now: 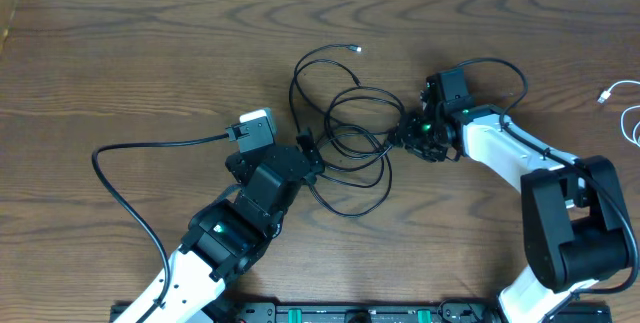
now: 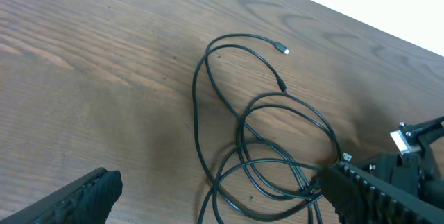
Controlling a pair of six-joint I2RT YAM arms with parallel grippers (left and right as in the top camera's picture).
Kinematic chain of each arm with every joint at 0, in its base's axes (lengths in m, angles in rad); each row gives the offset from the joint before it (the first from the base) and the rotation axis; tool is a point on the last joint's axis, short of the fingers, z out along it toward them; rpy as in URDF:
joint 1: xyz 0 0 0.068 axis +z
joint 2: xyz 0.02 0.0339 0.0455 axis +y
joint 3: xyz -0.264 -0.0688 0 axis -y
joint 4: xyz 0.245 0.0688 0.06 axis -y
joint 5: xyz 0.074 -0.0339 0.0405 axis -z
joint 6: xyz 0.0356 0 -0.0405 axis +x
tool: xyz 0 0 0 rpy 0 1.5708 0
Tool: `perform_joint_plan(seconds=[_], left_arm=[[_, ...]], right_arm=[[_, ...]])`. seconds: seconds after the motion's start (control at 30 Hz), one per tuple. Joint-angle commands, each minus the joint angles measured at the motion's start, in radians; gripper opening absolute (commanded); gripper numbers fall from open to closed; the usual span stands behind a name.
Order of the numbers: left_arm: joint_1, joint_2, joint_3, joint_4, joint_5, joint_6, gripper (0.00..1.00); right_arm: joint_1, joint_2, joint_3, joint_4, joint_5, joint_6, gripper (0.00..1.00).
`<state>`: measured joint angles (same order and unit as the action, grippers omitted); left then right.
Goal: Untangle cables
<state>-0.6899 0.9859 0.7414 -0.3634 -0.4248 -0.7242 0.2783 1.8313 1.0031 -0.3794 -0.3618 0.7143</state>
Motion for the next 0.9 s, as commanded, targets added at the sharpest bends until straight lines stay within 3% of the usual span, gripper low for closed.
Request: perform_joint_plan(seconds=[0.0, 0.07, 0.3, 0.5, 0.63, 0.87], left_arm=[[0.002, 0.002, 0.005, -0.003, -0.014, 0.017, 0.97], [0.002, 0.002, 0.005, -0.003, -0.014, 0.017, 0.97], [0.002, 0.002, 0.005, 0.008, -0.003, 0.013, 0.97], [0.002, 0.003, 0.005, 0.013, -0.006, 0.013, 0.97], [0.002, 0.007, 0.005, 0.030, 0.006, -0.017, 0.97], [0.002, 0.057, 0.005, 0.176, 0.294, -0.033, 0.97]], right_arm=[[0.019, 0.039, -0.005, 0.065, 0.040, 0.101, 0.25], [0.025, 0.039, -0.005, 0.091, 0.045, 0.100, 0.01], [0.016, 0.003, -0.002, 0.088, -0.115, -0.018, 0.01], [-0.006, -0.239, -0.002, 0.087, -0.307, -0.090, 0.01], [-0.003, -0.454, -0.002, 0.061, -0.241, -0.188, 0.02], [-0.002, -0.705, -0.002, 0.040, -0.097, -0.235, 0.01]])
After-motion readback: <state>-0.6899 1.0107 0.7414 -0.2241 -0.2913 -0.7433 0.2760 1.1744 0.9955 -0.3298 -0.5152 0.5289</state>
